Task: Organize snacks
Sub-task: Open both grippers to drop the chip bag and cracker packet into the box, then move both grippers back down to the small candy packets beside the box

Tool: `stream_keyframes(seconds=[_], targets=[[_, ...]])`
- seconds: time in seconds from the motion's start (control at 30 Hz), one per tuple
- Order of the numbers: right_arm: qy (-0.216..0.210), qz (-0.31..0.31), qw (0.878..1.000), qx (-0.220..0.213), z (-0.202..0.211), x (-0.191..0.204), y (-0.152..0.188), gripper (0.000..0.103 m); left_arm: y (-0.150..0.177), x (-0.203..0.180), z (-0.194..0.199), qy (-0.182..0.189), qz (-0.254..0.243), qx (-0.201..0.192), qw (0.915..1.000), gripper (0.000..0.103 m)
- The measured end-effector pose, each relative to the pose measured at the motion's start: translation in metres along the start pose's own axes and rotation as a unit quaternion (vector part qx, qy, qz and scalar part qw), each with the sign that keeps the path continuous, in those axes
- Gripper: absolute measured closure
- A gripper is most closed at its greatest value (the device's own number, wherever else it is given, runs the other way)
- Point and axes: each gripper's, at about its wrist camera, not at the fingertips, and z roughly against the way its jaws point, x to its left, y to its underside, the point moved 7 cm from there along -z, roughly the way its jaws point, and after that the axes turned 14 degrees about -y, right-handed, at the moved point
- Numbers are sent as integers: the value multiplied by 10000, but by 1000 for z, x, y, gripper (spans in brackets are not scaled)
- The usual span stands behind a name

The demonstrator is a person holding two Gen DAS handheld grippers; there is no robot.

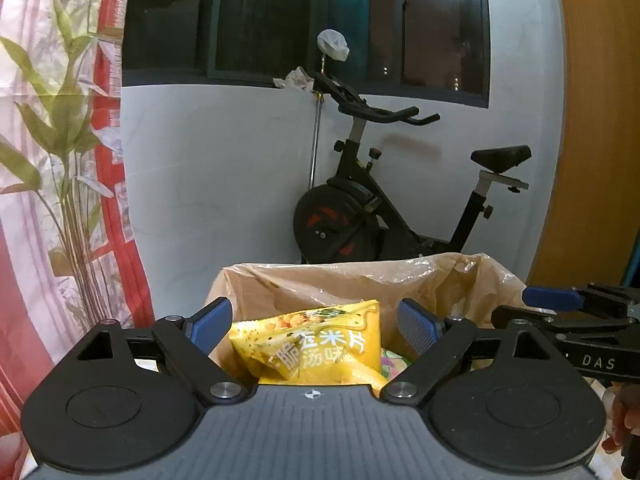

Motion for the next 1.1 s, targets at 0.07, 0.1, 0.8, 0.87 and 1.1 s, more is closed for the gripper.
stream_keyframes(seconds=[0.07,0.1,0.8,0.87,1.1], targets=[[-20,28,10000,7,3,3,0,45,0,5,6,12,61,-1,10000,12],[-33,45,10000,12,4,5,0,45,0,8,10,5,92,-12,10000,12],[-360,221,9991,-18,65,43,33,45,51,48,109,-309,382,-181,9986,13],[-359,154,9992,-39,69,43,38,45,60,48,115,-305,421,-167,9985,13],[-519,317,9981,13,79,48,62,35,97,45,114,-254,524,175,9981,13]])
